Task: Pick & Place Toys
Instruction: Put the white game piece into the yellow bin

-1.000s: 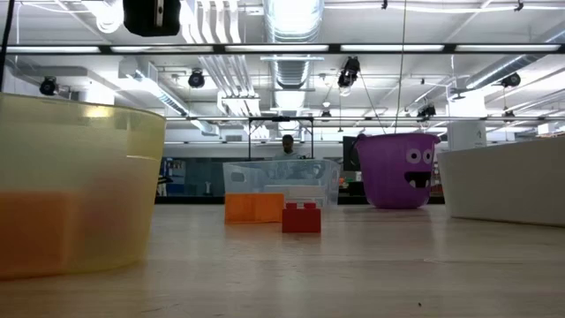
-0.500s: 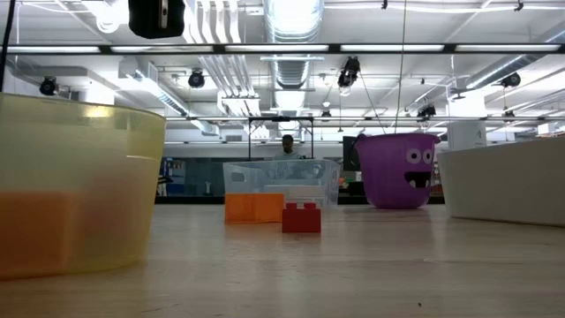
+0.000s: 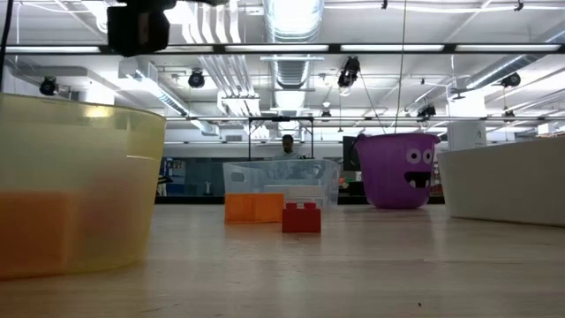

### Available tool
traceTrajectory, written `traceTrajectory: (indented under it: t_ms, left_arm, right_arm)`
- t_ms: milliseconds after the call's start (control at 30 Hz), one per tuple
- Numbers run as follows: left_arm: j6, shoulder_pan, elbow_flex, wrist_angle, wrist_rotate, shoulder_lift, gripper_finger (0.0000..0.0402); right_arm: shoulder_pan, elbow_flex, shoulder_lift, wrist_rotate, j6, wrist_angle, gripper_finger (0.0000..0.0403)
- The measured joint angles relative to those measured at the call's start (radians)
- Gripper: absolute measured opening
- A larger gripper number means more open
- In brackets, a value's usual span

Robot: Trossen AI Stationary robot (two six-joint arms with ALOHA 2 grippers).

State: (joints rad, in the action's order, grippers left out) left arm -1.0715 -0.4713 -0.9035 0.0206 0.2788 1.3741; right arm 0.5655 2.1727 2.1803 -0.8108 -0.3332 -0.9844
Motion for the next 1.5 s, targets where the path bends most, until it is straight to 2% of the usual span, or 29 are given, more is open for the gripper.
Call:
traceTrajectory:
  t_ms: [167, 367, 500, 600, 667, 833, 1033, 1300, 1500]
  left_arm:
    - [-0.001, 0.000, 0.000, 0.157, -0.027, -0.053, 0.0127]
    - [-0.041, -0.035, -0.001, 0.443, -0.085, -0.127, 0.0127]
    - [-0.122, -0.109, 0.002, 0.618, -0.092, -0.134, 0.0127]
    - [-0.218, -0.163, 0.019, 0.692, -0.091, -0.117, 0.0127]
    - [-0.256, -0.192, 0.038, 0.719, -0.090, -0.104, 0.0127]
    - [-0.296, -0.215, 0.077, 0.721, -0.114, -0.064, 0.0127]
    - [-0.317, -0.215, 0.116, 0.728, -0.201, -0.012, 0.0127]
    - [-0.317, -0.257, 0.112, 0.727, -0.390, 0.027, 0.0127]
    - [-0.317, -0.304, 0.054, 0.785, -0.403, 0.027, 0.0127]
  right_arm:
    - [0.000, -0.002, 0.000, 0.000, -0.046, -0.004, 0.0240]
    - [-0.001, -0.077, -0.001, 0.004, -0.102, -0.004, 0.0241]
    - [-0.013, -0.178, -0.001, 0.057, -0.204, 0.019, 0.0241]
    - [-0.028, -0.237, -0.001, 0.077, -0.342, 0.031, 0.0241]
    - [-0.041, -0.262, -0.001, 0.127, -0.426, 0.031, 0.0241]
    - [-0.092, -0.288, -0.001, 0.344, -0.645, 0.027, 0.0241]
    - [-0.134, -0.312, 0.000, 0.367, -0.715, 0.024, 0.0241]
    - [-0.168, -0.356, 0.000, 0.373, -0.733, 0.022, 0.0241]
    - [-0.169, -0.388, 0.000, 0.375, -0.735, 0.025, 0.0241]
